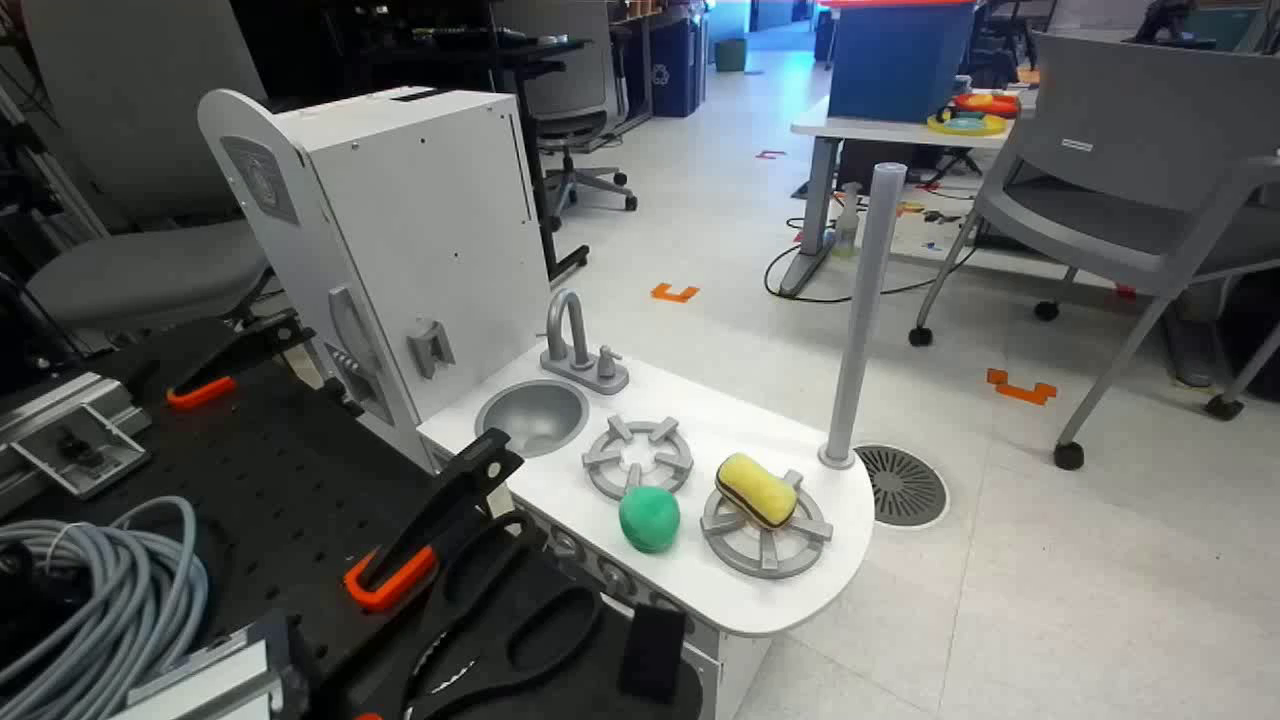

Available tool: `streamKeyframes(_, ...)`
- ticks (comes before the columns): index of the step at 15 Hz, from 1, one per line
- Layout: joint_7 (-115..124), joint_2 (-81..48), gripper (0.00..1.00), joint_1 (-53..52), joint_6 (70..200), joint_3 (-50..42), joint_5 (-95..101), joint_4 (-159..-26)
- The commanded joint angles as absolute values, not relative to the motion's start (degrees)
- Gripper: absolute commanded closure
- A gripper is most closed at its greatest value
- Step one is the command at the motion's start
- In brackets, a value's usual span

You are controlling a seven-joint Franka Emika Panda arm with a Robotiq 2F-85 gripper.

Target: Turn the tap nozzle to the right

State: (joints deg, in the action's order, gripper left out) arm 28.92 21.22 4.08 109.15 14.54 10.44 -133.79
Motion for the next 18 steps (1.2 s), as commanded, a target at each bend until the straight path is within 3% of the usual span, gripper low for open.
streamKeyframes(1,29.4,21.0,0.0,2.3,109.0,13.0,11.0,-133.7)
streamKeyframes(7,30.6,15.8,0.0,2.8,111.0,13.3,13.0,-132.2)
streamKeyframes(18,33.2,-23.7,0.0,-3.7,140.2,6.2,20.1,-124.2)
